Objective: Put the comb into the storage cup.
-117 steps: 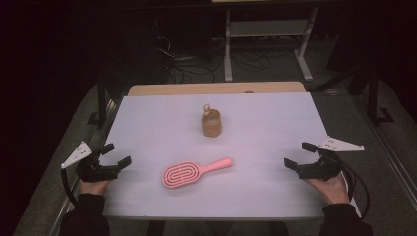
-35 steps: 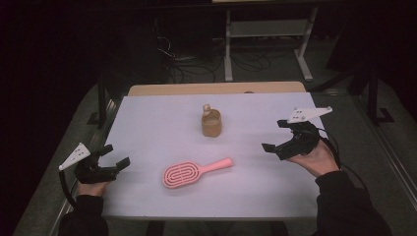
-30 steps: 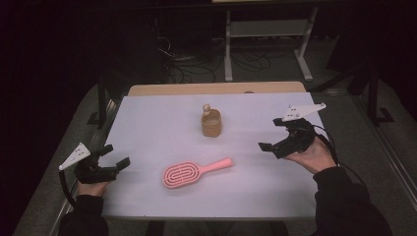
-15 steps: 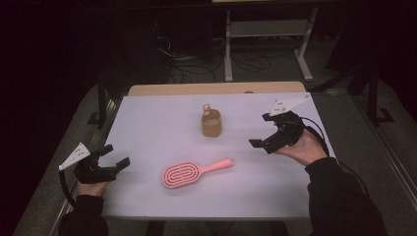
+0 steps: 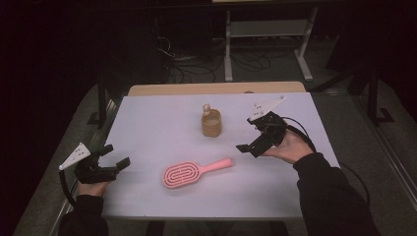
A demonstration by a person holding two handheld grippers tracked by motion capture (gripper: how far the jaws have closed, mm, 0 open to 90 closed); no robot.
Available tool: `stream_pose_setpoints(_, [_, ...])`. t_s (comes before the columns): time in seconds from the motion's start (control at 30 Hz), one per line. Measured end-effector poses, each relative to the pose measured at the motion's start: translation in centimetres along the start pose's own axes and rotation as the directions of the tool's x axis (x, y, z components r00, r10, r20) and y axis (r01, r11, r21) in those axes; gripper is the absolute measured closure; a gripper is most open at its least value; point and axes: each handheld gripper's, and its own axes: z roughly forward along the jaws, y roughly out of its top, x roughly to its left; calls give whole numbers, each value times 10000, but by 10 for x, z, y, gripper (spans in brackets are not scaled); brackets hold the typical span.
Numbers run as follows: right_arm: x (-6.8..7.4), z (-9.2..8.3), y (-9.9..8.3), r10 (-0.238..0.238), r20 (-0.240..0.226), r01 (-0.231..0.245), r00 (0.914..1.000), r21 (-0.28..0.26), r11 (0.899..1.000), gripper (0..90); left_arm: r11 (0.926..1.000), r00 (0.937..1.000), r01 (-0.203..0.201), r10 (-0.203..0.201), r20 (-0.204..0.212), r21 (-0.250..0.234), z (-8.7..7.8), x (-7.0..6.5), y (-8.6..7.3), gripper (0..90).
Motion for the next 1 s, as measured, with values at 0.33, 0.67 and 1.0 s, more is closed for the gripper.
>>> stream_pose_setpoints(0.33, [3, 14, 9, -273, -331, 281, 9991, 255, 9993, 0, 10000, 10000, 7, -7, 14, 3, 0, 0, 0, 0])
stream_pose_setpoints(0.67, [8, 27, 17, -709, -591, 751, 9957, 709, 9947, 0, 10000, 10000, 44, -44, 55, -5, 0, 1, 0, 0])
stream_pose_setpoints(1.0, [13, 46, 24, -1069, -1127, 1200, 9879, 1172, 9858, 0, 9999, 9999, 126, -126, 97, -9, 0, 1, -1, 0])
